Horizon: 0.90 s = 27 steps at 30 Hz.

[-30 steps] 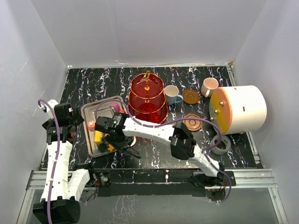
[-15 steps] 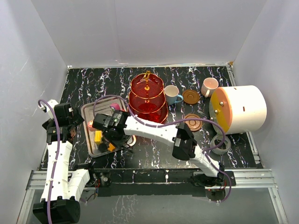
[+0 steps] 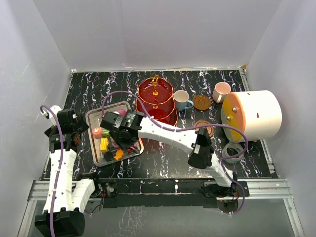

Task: Serve the afternoon tea
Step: Pick up the desert from the tray, then place the desert on the desert table.

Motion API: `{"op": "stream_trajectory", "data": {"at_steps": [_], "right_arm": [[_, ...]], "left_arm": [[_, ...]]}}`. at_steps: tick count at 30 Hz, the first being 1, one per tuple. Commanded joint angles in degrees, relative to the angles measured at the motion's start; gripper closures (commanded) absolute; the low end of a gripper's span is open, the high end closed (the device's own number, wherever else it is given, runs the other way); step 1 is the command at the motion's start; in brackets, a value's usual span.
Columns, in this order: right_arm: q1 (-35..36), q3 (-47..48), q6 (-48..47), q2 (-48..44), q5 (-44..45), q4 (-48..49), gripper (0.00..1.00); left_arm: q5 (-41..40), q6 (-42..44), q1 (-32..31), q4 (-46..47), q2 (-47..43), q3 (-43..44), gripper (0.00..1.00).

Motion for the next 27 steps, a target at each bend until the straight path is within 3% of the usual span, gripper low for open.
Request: {"op": "stream_trajectory", "data": {"at_steps": [1, 7, 19, 27], "right_arm": [[-0.27, 1.98, 2.46, -5.45, 1.00, 3.58, 0.65], [-0.98, -0.63, 4.64, -9.80, 3.42, 3.49, 0.65], [-2.04, -25.20, 13.51, -25.92, 9.06, 6.06, 0.65], [-6.19, -34.50, 16.72, -31.90, 11.99, 9.97, 0.65]], "left_arm": [[-0.40, 0.46, 0.02, 0.14, -0.42, -0.64, 0.01], [-0.25, 0.54, 0.05, 0.17, -0.42, -0.65, 0.01], [0.28, 0.72, 0.08, 0.35, -0.45, -0.64, 0.01], [0.39, 0.72, 0.00, 0.42, -0.34, -0.66, 0.01]]}}
